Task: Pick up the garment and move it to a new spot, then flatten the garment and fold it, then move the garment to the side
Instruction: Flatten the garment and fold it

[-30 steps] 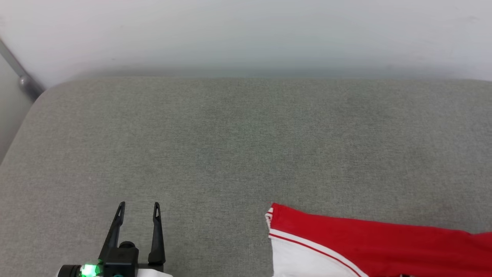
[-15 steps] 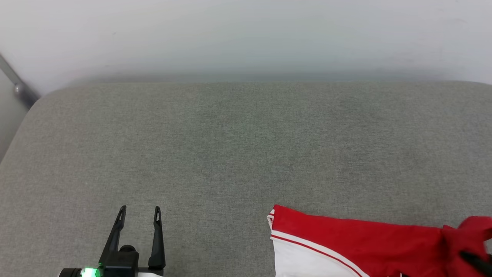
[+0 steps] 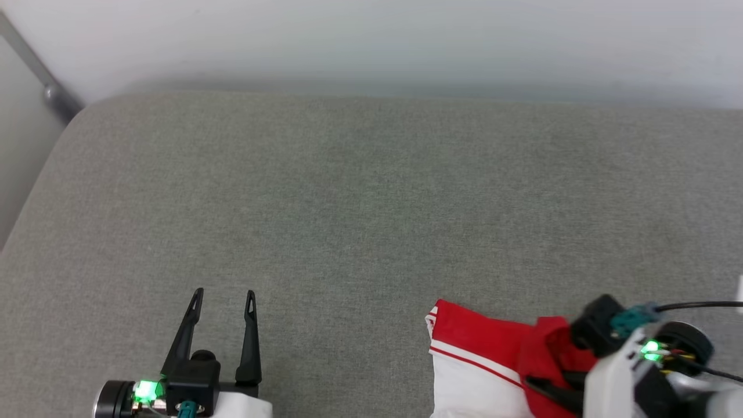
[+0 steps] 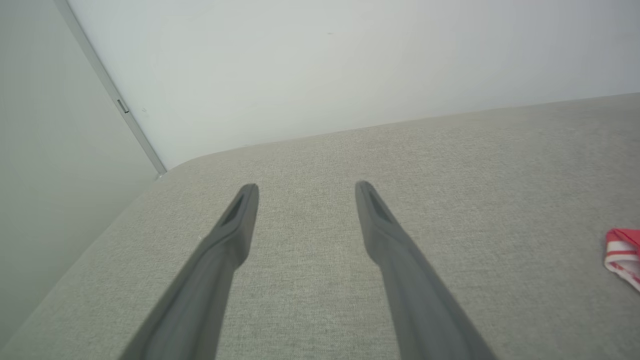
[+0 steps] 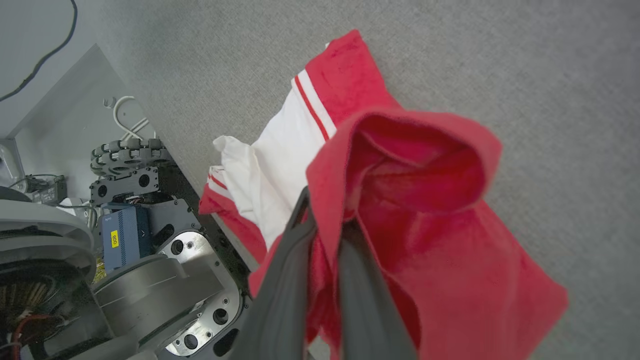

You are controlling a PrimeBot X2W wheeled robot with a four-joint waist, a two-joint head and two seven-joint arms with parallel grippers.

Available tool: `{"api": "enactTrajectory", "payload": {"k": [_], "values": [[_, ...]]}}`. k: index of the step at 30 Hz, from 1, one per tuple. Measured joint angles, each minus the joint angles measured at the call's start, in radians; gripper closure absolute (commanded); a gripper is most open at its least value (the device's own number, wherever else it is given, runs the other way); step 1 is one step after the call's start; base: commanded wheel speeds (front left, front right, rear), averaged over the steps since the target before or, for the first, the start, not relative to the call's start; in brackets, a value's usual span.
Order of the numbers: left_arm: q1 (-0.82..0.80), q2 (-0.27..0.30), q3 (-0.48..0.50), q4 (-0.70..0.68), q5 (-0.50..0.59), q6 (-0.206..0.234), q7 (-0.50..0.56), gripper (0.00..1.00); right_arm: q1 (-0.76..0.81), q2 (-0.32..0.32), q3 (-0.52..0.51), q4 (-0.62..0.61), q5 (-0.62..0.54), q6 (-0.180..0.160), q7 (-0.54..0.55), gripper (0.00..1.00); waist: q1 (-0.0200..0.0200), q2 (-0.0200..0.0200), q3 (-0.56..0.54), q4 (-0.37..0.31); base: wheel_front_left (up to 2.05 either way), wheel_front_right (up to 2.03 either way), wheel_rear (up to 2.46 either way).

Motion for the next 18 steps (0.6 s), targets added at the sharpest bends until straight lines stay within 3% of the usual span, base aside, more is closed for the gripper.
{"api": "enactTrajectory", "payload": {"k": [6,16,17,18], "values": [[-0.038,-0.008,0.004,0.0,0.003,-0.009,0.0,0.0,-0.168,0.089,0.181,0.146,-0.049,0.0,-0.024,1.0,0.0,0.0,0.044,0.028,0.0,0.0,0.0],[-0.07,-0.012,0.005,0.016,0.012,-0.022,0.0,0.0,-0.261,0.132,0.365,0.373,-0.054,0.0,-0.112,1.0,0.0,0.0,0.081,0.069,0.0,0.0,0.0],[-0.07,-0.012,0.007,0.019,0.012,-0.022,0.0,0.0,-0.262,0.132,0.373,0.379,-0.051,0.0,-0.126,0.93,0.0,-0.0001,0.077,0.067,0.0,0.0,0.0],[-0.068,-0.012,0.01,0.022,0.011,-0.022,0.0,0.0,-0.262,0.132,0.376,0.385,-0.052,0.0,-0.145,0.55,0.0001,-0.0001,0.07,0.065,0.0,0.0,0.0]]}}
